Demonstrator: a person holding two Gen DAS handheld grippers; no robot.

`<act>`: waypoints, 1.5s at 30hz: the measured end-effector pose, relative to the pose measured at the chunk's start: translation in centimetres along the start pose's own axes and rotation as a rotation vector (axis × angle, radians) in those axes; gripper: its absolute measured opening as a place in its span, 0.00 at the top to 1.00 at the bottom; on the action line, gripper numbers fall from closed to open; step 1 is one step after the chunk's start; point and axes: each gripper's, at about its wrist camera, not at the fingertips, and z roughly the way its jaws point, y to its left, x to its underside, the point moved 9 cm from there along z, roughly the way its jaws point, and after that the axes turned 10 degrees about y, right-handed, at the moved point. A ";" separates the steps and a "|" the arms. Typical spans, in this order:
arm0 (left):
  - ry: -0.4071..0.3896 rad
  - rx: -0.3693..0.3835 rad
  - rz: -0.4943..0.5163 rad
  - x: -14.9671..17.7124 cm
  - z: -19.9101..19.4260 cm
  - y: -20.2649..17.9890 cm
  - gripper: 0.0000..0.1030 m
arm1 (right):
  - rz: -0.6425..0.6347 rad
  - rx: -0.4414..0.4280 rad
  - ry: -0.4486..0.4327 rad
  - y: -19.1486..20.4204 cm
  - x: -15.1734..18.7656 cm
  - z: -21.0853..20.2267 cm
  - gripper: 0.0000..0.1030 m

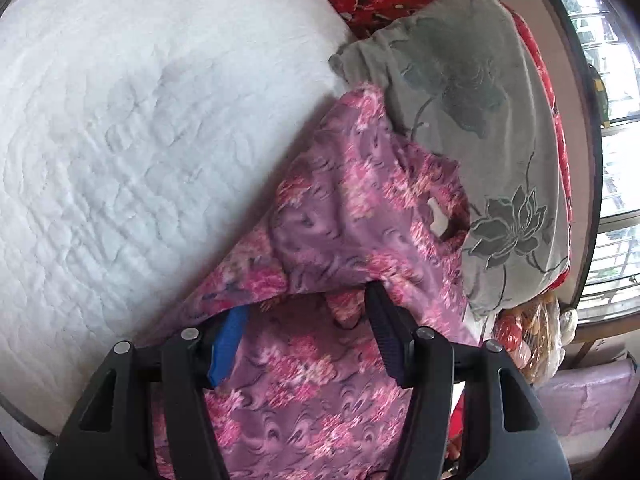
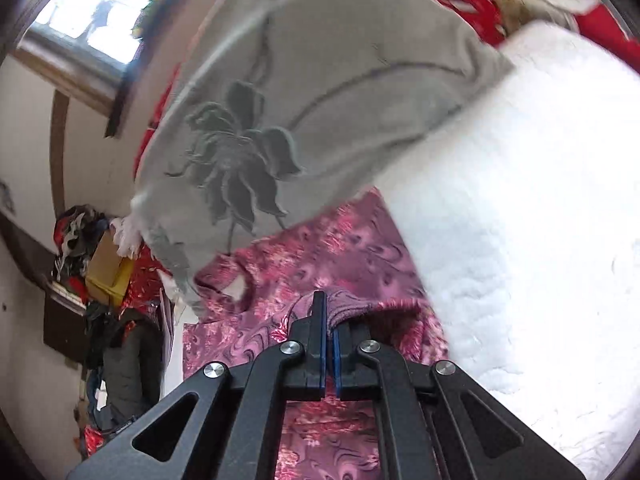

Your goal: Fold small clothes

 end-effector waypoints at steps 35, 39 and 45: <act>-0.050 -0.198 0.297 1.3 0.1 -5.3 0.56 | -0.016 0.077 0.092 -0.9 1.9 2.1 0.60; 0.011 -0.381 0.331 0.7 4.0 -4.4 0.56 | -0.142 0.191 0.173 -0.6 2.9 3.9 0.98; 0.013 -0.373 0.349 1.3 3.9 -4.2 0.56 | -0.310 0.191 0.038 3.2 1.5 0.7 0.98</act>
